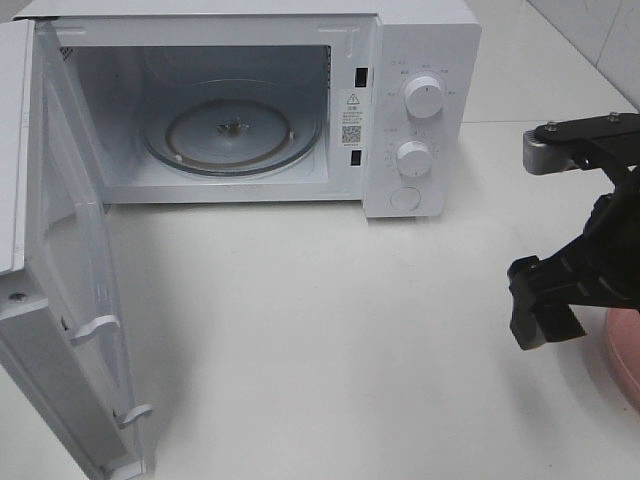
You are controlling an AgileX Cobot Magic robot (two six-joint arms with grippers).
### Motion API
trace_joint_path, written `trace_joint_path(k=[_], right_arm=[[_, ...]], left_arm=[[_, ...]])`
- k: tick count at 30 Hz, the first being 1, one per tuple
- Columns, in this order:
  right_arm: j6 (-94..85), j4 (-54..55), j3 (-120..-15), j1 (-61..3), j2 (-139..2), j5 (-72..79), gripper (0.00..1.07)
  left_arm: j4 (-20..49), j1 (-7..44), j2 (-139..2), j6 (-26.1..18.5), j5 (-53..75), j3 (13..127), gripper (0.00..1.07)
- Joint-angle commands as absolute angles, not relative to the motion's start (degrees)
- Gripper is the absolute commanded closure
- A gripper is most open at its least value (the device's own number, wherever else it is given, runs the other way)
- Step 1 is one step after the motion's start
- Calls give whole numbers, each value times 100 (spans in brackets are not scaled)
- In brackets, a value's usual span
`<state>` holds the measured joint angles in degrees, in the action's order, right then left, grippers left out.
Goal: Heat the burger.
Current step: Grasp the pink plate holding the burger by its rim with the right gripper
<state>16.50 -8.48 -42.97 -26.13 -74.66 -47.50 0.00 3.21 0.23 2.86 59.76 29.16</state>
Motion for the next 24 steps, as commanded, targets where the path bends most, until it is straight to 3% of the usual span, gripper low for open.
trace_joint_path(k=[1,24], right_arm=[[1828,-1089,-4286,-2578,-7426,-4887,10],[1341,-1438,-4286,-871,-7448,-4864,16]], left_arm=[[0,309,143,281,5936,2899,9],[0,309,143,281,5936,2899,9]])
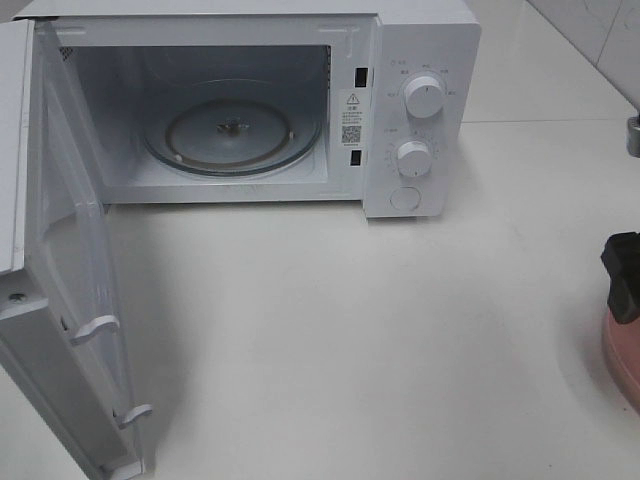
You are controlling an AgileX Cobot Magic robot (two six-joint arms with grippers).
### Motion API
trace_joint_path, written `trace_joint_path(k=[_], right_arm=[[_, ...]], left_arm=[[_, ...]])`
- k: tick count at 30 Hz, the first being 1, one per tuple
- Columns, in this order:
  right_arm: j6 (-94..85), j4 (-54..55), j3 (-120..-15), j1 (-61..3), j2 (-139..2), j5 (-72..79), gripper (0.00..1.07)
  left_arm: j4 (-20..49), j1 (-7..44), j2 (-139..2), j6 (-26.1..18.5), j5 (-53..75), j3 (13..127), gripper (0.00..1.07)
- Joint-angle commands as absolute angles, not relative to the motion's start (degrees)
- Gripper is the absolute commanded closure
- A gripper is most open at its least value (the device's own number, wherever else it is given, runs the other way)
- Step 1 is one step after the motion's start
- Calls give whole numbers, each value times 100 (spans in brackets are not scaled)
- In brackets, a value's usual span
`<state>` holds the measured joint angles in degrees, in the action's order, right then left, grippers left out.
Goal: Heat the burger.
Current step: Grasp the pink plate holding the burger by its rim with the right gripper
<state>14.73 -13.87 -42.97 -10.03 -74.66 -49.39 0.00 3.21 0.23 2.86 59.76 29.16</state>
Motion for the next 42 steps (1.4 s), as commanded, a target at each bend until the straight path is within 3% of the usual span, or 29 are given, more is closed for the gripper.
trace_joint_path(k=[1,42], right_arm=[[1329,-1450,-4274,-854,-7494,-4801,17],[1713,-2057,-3994,-854,-10159,-2951,29]], left_arm=[[0,309,143,281,5936,2899,9],[0,309,143,281,5936,2899,9]])
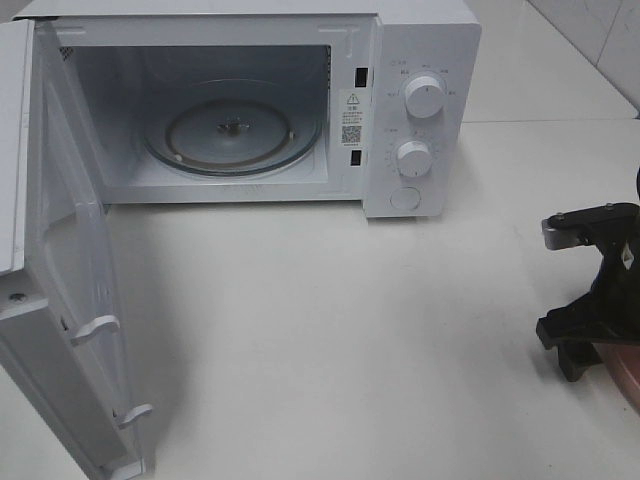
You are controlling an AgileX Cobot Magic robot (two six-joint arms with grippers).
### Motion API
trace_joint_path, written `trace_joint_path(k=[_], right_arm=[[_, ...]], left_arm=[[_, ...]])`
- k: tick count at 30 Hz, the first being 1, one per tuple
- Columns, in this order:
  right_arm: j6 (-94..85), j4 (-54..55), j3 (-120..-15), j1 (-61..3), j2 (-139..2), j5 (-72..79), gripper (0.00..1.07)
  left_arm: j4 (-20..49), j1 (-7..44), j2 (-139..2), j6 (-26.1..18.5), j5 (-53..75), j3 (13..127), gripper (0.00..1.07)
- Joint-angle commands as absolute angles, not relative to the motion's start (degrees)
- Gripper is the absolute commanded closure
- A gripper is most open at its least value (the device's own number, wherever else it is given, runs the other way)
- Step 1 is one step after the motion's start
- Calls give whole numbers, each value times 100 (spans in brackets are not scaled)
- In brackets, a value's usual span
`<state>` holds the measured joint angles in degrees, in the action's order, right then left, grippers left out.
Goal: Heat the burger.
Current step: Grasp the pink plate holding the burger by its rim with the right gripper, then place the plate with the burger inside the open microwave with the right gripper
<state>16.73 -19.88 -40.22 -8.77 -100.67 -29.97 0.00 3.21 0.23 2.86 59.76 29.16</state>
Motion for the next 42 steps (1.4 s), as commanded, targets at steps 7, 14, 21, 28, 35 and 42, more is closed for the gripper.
trace_joint_path(k=[7,14,21,28,35,42], right_arm=[[1868,-2057,-3994,-854,-10330,-3019,52],[1914,-2120,-3994,-854,-10342,-3037,103],[1914,-2194,-3999,-877,-10342,-3226,107],[1908,-2206,-4085,-877,-10250,-3535,107],[2017,-2361,-4085,-917,-9889,-3822,107],[2578,-2911,-4085,-1312,-9672,-4188,107]], left_arm=[[0,309,143,281,5936,2899,9],[0,309,143,281,5936,2899,9],[0,309,143,281,5936,2899,9],[0,309,143,281,5936,2899,9],[0,309,143,281,5936,2899,9],[-34,309,143,281,5936,2899,9]])
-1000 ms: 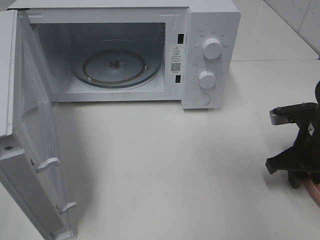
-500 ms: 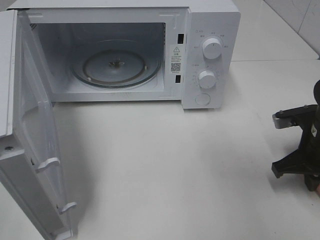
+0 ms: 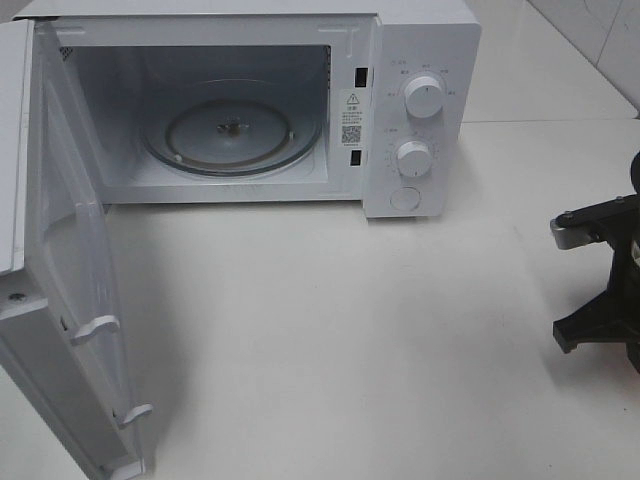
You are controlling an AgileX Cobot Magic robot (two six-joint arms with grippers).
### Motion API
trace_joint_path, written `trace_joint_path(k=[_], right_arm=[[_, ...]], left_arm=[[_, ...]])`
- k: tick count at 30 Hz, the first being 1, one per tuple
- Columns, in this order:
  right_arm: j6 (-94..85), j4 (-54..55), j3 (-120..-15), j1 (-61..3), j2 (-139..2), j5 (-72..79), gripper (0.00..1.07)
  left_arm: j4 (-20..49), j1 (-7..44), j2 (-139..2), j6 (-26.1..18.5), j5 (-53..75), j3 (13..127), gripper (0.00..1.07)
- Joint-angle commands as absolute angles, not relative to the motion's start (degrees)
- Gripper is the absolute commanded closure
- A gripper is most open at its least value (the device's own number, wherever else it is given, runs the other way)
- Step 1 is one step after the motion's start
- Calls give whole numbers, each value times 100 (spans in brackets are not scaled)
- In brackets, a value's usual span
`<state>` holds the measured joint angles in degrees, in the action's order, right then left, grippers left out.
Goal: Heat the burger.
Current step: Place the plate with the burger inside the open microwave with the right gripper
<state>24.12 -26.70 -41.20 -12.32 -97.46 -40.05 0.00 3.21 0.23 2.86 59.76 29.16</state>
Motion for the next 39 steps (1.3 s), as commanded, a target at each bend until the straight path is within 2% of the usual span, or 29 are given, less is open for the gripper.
trace_joint_path(k=[1,11,23,25,39], right_arm=[[2578,-2911,-4085,-1312,-9672,-4188,107],[3501,-3850,-4085,-1960,-9672,-5019,107],[3512,-3833,-4085,-2515,-9660,-5432,107],[3610,-3833,-4034,-2807,-9477,-5506,107],[3644,-3650,-3644,-3564,-8680,-5890,107]], left_arm=[[-34,309,143,281,5936,2899,9],[-34,309,143,281,5936,2899,9],[-34,309,143,281,5936,2899,9],[-34,309,143,281,5936,2899,9],[-34,309,143,281,5936,2899,9]])
